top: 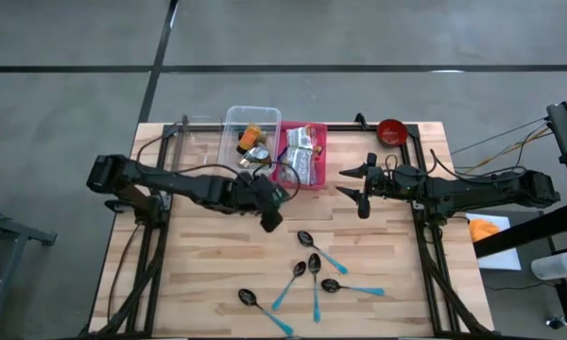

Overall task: Pick & Place Food Item
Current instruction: Put the black seasoning can into the right transparent bin

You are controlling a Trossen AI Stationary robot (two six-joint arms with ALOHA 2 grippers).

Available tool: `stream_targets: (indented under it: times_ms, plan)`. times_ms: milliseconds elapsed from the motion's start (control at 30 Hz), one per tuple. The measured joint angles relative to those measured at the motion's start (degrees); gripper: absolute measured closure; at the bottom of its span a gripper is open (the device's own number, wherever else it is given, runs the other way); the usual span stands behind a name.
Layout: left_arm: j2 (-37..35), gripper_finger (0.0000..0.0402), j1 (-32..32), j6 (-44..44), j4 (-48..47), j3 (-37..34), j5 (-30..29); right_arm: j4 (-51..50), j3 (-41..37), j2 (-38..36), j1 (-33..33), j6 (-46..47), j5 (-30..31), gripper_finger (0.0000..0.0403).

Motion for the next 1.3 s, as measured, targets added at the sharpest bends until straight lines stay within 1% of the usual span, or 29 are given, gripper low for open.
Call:
stream_targets:
  times_ms: [200, 300, 400, 500, 567, 633, 767, 900, 1100, 1300]
  plan:
    - [0.0, 0.0141, 1.3, 0.2, -7.7, 8.2, -13.8, 0.0, 0.0, 0.0, 0.0, 0.0, 0.0, 0.0168]
    - [0.0, 0.0141, 2.7, 0.0, -10.8, 11.3, -19.8, 0.0, 0.0, 0.0, 0.0, 0.0, 0.0, 0.0168]
    - [0.0, 0.0141, 5.0, -2.5, -14.7, 14.0, -23.1, 0.0, 0.0, 0.0, 0.0, -0.1, 0.0, 0.0168]
    - [-0.1, 0.0141, 8.8, -9.0, -18.6, 15.4, -23.3, 0.0, 0.0, 0.0, 0.0, 0.0, 0.0, 0.0168]
    - [-0.1, 0.0141, 11.9, -13.2, -20.2, 15.4, -22.9, 0.0, 0.0, 0.0, 0.0, -0.1, 0.0, 0.0168]
    - [-0.1, 0.0141, 15.1, -14.6, -20.4, 14.8, -21.2, 0.0, 0.0, 0.0, 0.0, 0.0, 0.0, 0.0168]
    - [0.4, 0.0141, 21.6, -14.9, -20.4, 13.4, -15.4, 0.0, 0.0, 0.0, 0.0, 0.0, 0.0, 0.0168]
    - [0.5, 0.0141, 26.8, -14.9, -17.8, 9.9, -9.5, 0.0, 0.0, 0.0, 0.0, -0.1, 0.0, 0.0168]
    - [0.5, 0.0141, 31.4, -15.1, -12.9, 3.6, -2.1, 0.0, 0.0, 0.0, 0.0, 0.0, 0.0, 0.0168]
    - [0.5, 0.0141, 34.3, -15.1, -9.7, -1.3, 3.2, 0.0, 0.0, 0.0, 0.0, 0.0, 0.0, 0.0168]
